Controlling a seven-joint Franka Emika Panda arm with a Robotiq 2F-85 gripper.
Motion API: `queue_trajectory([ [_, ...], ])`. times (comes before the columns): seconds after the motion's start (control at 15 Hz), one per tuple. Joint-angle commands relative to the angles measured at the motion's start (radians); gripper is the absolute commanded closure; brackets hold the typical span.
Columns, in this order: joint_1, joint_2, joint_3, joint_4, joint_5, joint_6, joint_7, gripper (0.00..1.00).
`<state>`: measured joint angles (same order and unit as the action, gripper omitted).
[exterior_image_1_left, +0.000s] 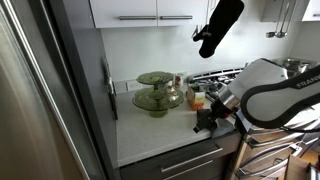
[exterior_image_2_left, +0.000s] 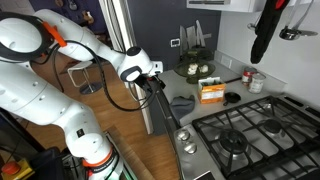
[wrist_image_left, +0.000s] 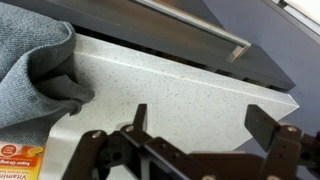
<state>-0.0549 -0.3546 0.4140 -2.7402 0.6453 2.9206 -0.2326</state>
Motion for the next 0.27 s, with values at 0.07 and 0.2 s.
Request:
queue_trajectory([
  [0.07, 0.084, -0.038, -0.099, -0.011, -0.123, -0.028, 0.098, 0.00],
  [0.2, -0.025, -0.070, 0.022, -0.003, -0.007, -0.061, 0.015, 0.00],
])
